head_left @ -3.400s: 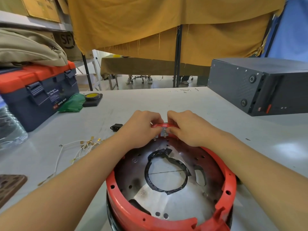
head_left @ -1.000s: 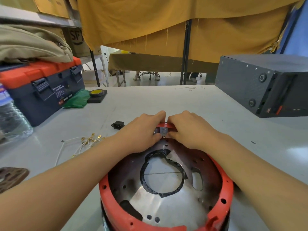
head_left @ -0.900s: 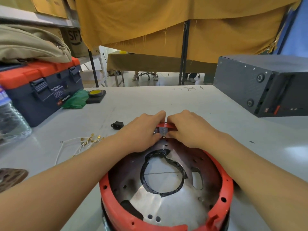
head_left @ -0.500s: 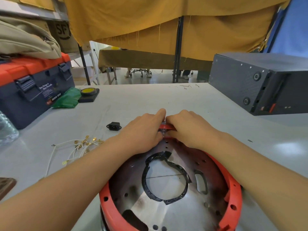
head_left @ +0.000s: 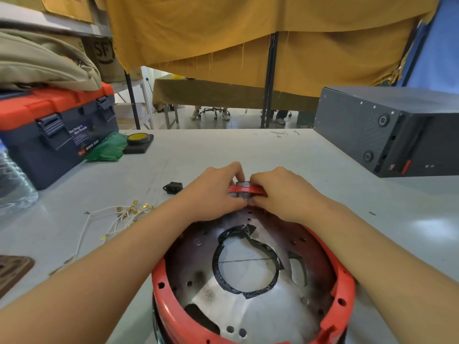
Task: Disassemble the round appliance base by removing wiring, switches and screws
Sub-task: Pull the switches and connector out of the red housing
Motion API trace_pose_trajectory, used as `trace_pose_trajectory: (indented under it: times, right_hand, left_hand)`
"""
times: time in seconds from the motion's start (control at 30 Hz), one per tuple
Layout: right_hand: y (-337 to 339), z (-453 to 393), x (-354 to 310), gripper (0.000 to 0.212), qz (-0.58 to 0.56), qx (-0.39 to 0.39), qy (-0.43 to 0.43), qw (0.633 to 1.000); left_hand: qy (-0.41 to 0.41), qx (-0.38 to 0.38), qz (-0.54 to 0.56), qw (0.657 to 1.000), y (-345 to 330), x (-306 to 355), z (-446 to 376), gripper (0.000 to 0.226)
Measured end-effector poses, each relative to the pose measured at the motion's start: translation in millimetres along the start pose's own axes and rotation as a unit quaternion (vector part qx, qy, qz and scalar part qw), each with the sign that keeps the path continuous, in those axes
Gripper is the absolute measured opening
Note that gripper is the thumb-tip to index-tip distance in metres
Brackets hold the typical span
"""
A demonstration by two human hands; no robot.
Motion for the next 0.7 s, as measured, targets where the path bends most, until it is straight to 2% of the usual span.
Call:
trace_pose_trajectory:
  times: [0.23,0.43,0.6,0.7]
  right_hand:
    - [1,1,-3,0.018,0.000,0.005,0.015,1.000]
    - [2,2,-5,0.024,-0.017,0.014,0.028,0.999]
    - [2,2,-7,0.033,-0.026,0.016,0.042,0.999]
    - [4,3,-9,0.041,-0.059,0.022,0.053,0.997]
  left_hand:
    - [0.021,0.016,0.068,0.997,5,-4,0,0.021]
    - [0.034,0.069,0.102,0.992,16,-11,0,0.012]
    - [0.050,0.086,0.103,0.990,18,-16,0,0.017]
    - [0.057,0.112,0.146,0.981,22,-21,2,0.022]
Point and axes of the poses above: each hand's wrist, its own z-axis away from the middle knuckle, its own y-axis out of the back of the hand, x = y × z, the point moved 9 cm from there along -z, towards the middle knuckle, and after that the axes turned 3 degrees about -x, right-handed, at the moved point
